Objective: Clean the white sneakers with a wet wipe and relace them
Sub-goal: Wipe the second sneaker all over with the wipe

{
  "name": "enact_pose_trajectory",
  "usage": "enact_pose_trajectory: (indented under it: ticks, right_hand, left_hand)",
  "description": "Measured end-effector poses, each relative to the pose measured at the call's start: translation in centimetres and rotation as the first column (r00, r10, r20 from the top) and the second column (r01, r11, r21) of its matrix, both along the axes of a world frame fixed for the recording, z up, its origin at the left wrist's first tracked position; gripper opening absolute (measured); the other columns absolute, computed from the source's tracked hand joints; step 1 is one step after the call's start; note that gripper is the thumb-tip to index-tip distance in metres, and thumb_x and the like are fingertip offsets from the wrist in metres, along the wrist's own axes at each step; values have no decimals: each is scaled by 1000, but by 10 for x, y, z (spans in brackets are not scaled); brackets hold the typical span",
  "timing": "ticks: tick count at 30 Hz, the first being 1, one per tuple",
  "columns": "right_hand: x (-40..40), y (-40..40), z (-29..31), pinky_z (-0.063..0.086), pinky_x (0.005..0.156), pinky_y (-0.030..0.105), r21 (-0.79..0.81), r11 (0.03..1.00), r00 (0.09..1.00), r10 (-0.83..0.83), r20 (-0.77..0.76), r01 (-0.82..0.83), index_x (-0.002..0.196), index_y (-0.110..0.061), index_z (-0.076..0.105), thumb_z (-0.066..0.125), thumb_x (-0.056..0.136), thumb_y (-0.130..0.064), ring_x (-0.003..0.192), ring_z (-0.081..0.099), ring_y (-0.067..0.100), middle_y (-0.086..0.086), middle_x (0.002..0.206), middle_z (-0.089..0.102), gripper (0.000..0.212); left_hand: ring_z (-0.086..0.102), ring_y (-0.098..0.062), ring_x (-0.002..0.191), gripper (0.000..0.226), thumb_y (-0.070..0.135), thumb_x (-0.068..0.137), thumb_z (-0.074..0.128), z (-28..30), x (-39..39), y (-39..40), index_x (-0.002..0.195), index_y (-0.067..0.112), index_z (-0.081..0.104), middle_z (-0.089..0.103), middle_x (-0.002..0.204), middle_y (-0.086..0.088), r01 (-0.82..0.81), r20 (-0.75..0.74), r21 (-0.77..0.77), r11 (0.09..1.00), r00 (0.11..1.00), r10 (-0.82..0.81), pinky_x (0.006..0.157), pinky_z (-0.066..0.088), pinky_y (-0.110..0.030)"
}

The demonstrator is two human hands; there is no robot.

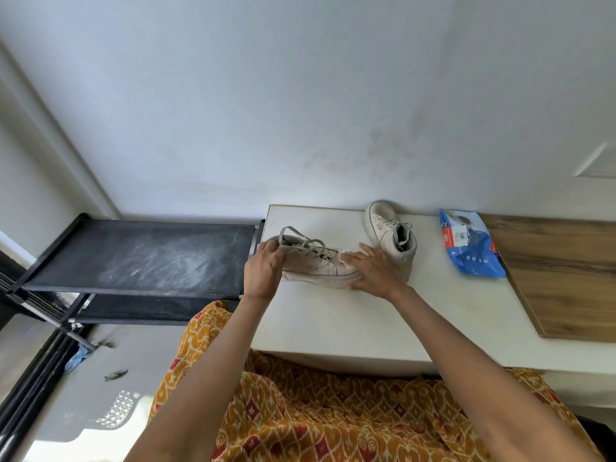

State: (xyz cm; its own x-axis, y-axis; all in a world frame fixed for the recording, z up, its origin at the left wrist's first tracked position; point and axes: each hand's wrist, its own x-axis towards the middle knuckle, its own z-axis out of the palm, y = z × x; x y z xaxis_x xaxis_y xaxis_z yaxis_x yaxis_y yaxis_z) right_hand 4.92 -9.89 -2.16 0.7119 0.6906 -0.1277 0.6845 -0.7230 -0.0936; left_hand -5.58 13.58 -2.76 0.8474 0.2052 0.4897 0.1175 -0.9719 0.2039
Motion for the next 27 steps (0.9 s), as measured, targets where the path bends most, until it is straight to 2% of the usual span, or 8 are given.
enact_pose_trajectory:
  ticks: [2,4,8,11,17,20,23,27]
  right_hand:
    - [-6,-3,0,1,115,43,-6,1000,996,-19,-91,18,149,-31,17,53,86,-57,146,1,20,-11,156,17,76]
    - [-13,-6,1,3,115,41,38,999,990,-6,-139,11,149,-31,17,43,89,-62,146,0,18,-10,157,15,73]
    - [-6,-20,5,14,112,40,131,991,999,37,15,-38,136,-34,47,18,84,-64,142,22,18,-8,140,49,66]
    - [-1,-13,8,7,115,42,24,1000,997,6,71,-8,139,-31,43,32,98,-47,144,15,20,-10,143,46,46]
    - [-16,14,1,6,115,42,81,996,995,-30,-95,37,144,-31,33,35,100,-38,145,12,18,-10,151,32,45]
    - [0,-5,15,4,116,44,-73,994,996,86,-9,-87,142,-36,36,38,97,-48,145,11,20,-12,149,35,47]
    - [8,1,25,0,116,47,-214,974,996,80,42,-69,144,-33,31,33,93,-60,146,7,21,-12,151,32,58]
    - [-9,26,8,14,115,41,49,996,990,-67,-128,74,142,-30,37,41,96,-46,142,19,21,-8,150,34,49]
  left_hand:
    - [57,-22,74,12,7,74,75,0,0,0,72,10,64,62,81,-2,2,4,-5,1000,1000,-2,35,36,-25]
    - [57,-22,73,11,7,74,75,0,-1,0,72,10,65,62,82,-2,8,6,-12,1000,1000,-8,36,34,-23]
    - [57,-23,72,14,4,72,75,1,0,1,68,9,63,62,80,-2,27,7,2,1000,1000,-27,34,35,-23]
    - [58,-24,72,13,5,73,75,1,0,5,69,10,64,60,77,-2,52,14,0,999,999,-52,34,37,-25]
    - [59,-22,78,6,8,77,73,-3,0,3,78,12,68,63,85,0,41,33,-19,999,999,-41,34,41,-28]
    - [59,-21,84,7,11,81,70,-3,2,2,85,15,71,65,94,2,42,34,-46,998,999,-40,37,44,-29]
    - [59,-21,86,6,13,83,68,-6,2,3,87,15,71,65,97,1,23,13,-46,999,1000,-22,39,46,-31]
    - [60,-22,85,2,12,83,68,-8,1,2,84,13,70,65,94,-1,11,21,-67,998,1000,-10,38,48,-33]
